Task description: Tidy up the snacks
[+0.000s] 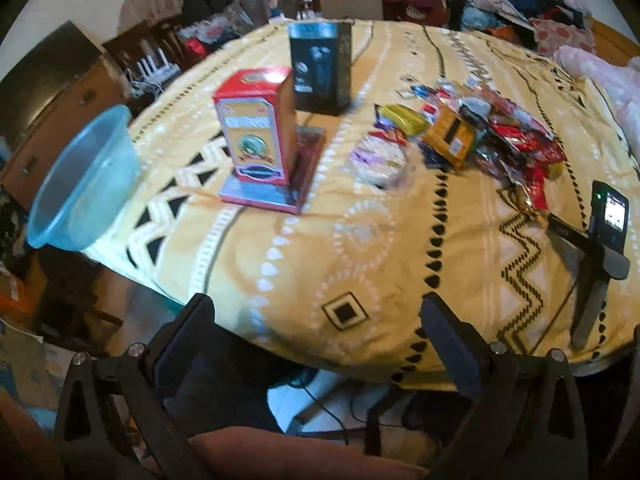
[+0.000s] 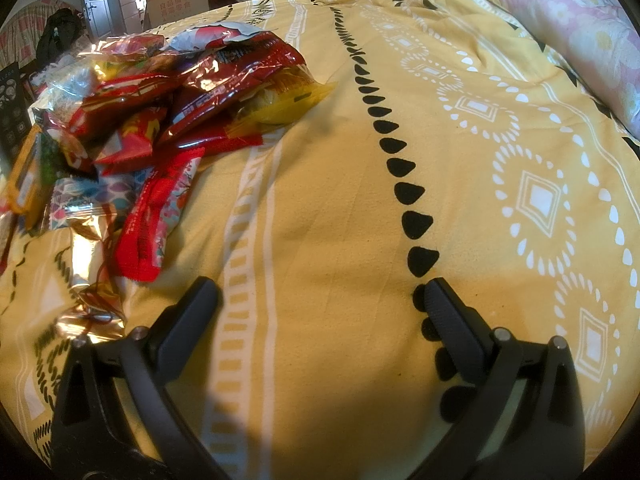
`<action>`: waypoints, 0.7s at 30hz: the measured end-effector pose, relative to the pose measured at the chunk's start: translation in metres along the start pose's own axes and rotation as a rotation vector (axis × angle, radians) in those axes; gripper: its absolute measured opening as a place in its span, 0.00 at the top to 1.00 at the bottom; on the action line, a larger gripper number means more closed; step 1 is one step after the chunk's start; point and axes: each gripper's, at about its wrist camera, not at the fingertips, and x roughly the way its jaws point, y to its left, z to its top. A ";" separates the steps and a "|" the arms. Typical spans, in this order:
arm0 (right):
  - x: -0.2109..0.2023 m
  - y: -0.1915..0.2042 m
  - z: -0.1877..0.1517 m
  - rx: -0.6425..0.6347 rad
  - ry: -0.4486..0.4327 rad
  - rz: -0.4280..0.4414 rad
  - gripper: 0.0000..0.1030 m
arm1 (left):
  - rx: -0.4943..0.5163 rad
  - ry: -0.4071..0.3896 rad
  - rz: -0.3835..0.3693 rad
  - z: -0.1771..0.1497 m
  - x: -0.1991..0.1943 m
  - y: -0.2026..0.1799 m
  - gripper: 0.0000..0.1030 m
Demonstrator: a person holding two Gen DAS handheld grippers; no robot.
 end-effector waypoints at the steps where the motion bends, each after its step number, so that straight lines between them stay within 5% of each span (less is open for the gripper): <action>1: 0.000 0.000 0.000 0.000 0.000 0.000 0.00 | 0.003 -0.012 -0.003 0.000 -0.003 0.002 0.00; 21: 0.000 0.000 0.000 0.000 0.000 0.000 0.00 | 0.045 -0.042 0.031 -0.001 -0.005 -0.009 0.00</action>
